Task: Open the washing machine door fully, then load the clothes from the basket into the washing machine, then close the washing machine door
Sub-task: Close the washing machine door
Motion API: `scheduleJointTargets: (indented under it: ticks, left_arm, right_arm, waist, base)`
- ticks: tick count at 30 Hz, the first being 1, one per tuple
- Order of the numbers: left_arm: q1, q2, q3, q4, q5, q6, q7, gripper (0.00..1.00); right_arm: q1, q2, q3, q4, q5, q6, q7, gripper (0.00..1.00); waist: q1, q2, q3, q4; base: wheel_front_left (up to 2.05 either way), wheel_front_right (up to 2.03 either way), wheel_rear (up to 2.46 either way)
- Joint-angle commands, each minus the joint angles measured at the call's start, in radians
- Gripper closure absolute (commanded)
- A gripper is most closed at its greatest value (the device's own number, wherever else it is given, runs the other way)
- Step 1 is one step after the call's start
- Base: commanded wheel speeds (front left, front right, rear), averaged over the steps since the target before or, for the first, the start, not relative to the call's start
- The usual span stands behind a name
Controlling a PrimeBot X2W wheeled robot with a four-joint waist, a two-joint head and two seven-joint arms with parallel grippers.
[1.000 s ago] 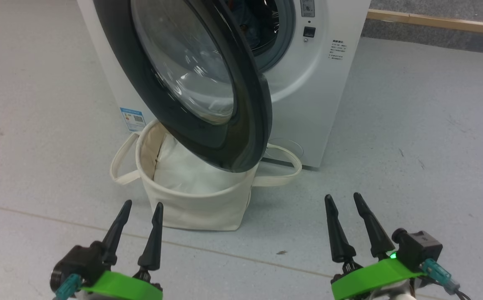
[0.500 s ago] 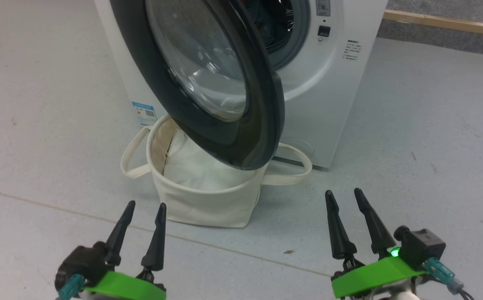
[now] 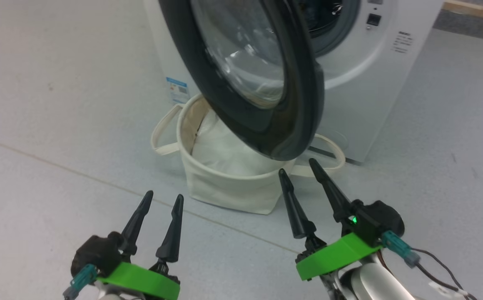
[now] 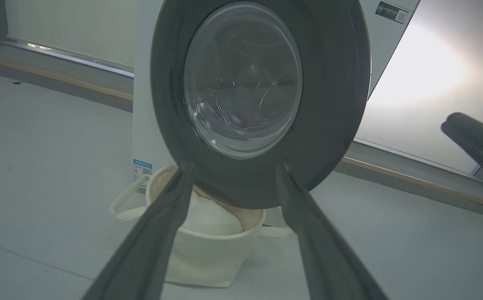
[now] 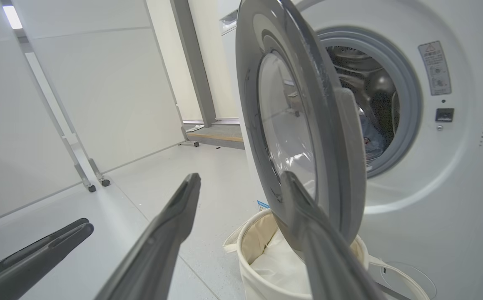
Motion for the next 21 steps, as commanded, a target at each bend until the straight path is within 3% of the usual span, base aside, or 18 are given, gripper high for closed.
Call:
scheduleJointTargets:
  ticks: [1, 2, 3, 4, 10, 21]
  left_arm:
    - [-0.042, 0.002, 0.025, -0.042, -0.012, 0.004, -0.009, 0.00]
    - [-0.044, 0.002, 0.022, -0.047, -0.014, 0.005, -0.009, 0.00]
    - [-0.046, 0.002, 0.017, -0.051, -0.017, 0.006, -0.009, 0.00]
    - [-0.049, 0.002, 0.013, -0.054, -0.020, 0.007, -0.009, 0.00]
    - [-0.074, 0.002, -0.004, -0.061, -0.039, 0.018, -0.009, 0.00]
    - [-0.117, 0.002, -0.044, -0.070, -0.094, 0.045, -0.009, 0.00]
  right_arm:
    - [-0.043, 0.007, 0.028, -0.011, -0.010, 0.000, -0.012, 0.00]
    - [-0.059, 0.007, 0.034, 0.007, -0.011, 0.000, -0.012, 0.00]
    - [-0.075, 0.007, 0.041, 0.027, -0.013, 0.000, -0.012, 0.68]
    - [-0.090, 0.007, 0.048, 0.056, -0.014, 0.000, -0.012, 1.00]
    - [-0.215, 0.007, 0.034, 0.216, -0.053, 0.000, -0.012, 1.00]
    - [-0.361, 0.003, -0.099, 0.363, -0.144, 0.000, -0.012, 1.00]
  waist:
    - [-0.0001, 0.0000, 0.019, 0.031]
    - [-0.0001, 0.0000, 0.025, 0.044]
    - [-0.0001, 0.0000, 0.033, 0.055]
    - [-0.0001, 0.0000, 0.041, 0.067]
    - [-0.0001, 0.0000, 0.107, 0.122]
    - [-0.0001, 0.0000, 0.196, 0.191]
  base:
    - [0.00, 0.00, 0.00]
    - [0.00, 0.00, 0.00]
    - [0.00, 0.00, 0.00]
    - [0.00, 0.00, 0.00]
    - [0.00, 0.00, 0.00]
    - [0.00, 0.00, 0.00]
